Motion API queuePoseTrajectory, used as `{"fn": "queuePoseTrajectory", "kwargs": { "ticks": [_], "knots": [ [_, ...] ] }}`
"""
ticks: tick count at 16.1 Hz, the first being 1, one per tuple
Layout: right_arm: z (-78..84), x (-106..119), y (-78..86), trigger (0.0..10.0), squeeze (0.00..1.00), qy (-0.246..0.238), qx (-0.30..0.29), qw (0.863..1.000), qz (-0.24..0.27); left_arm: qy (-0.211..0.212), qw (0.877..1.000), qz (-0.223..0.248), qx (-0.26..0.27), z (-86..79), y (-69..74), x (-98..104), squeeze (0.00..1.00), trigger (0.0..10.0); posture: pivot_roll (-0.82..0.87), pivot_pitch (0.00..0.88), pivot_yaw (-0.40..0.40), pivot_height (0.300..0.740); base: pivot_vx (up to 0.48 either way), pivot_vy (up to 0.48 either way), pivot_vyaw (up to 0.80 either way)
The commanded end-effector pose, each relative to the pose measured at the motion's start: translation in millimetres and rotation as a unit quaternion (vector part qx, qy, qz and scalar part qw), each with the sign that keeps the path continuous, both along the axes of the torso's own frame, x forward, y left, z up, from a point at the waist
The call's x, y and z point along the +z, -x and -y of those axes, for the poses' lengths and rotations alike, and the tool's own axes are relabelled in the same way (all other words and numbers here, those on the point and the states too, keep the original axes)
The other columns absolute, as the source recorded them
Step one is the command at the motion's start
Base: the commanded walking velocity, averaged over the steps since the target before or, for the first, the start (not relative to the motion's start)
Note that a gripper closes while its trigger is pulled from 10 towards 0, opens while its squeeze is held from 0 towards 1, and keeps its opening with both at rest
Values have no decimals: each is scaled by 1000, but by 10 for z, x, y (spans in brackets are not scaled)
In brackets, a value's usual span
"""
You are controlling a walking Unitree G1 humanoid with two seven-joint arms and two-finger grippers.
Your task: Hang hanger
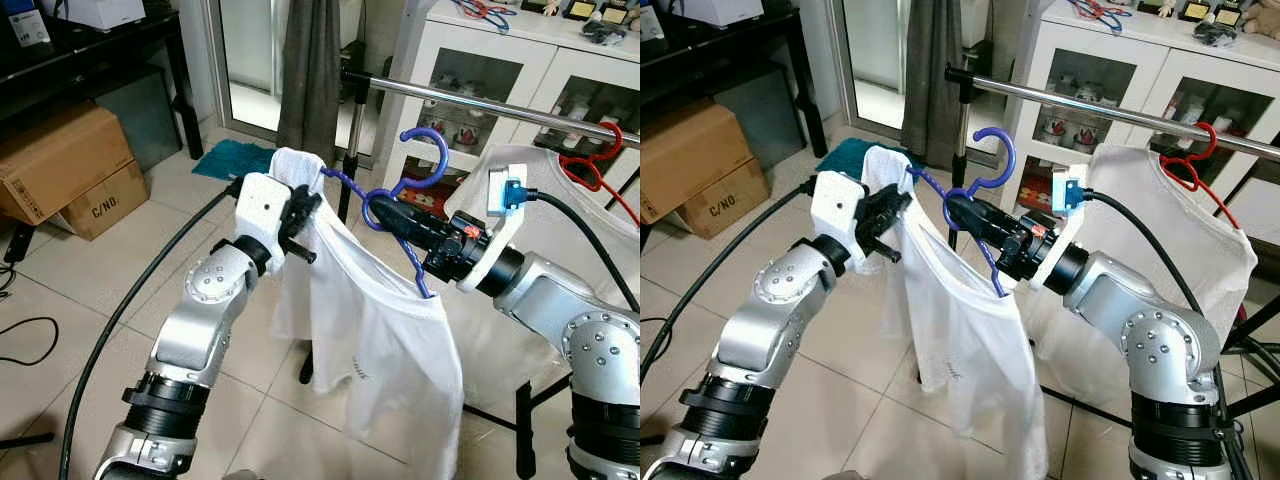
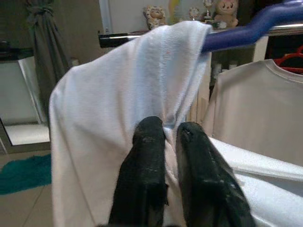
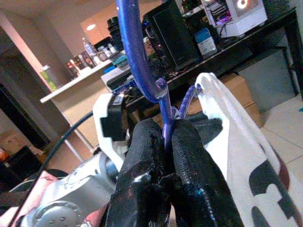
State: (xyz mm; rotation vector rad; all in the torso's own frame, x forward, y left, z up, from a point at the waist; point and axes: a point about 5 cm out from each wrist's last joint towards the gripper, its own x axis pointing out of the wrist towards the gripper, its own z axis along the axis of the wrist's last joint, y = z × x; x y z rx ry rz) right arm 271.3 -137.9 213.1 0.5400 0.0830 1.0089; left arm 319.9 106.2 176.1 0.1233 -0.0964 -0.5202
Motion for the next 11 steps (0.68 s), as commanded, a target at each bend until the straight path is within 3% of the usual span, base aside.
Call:
{"fn": "queuePoseTrajectory", "kwargs": {
  "ticks": [1, 7, 10, 11],
  "knots": [
    [20, 157, 87, 0, 0, -16, 19, 999, 40, -4, 999, -14, 29, -109, -54, -40, 0, 0, -11, 0, -57, 740, 0, 0, 0],
    [34, 78, 49, 0, 0, 17, -1, 1000, 24, 41, 999, 4, 9, -108, -63, 63, 0, 0, -10, 0, -56, 740, 0, 0, 0],
    [46, -3, 30, 0, 0, 78, -14, 996, 28, 55, 998, 18, 0, -106, -54, 149, 0, 0, -10, 0, -60, 740, 0, 0, 0],
    [24, -74, 47, 0, 0, 122, -7, 992, 32, 64, 997, 35, -12, -102, -40, 261, 0, 0, -9, 0, -59, 740, 0, 0, 0]
  ]
}}
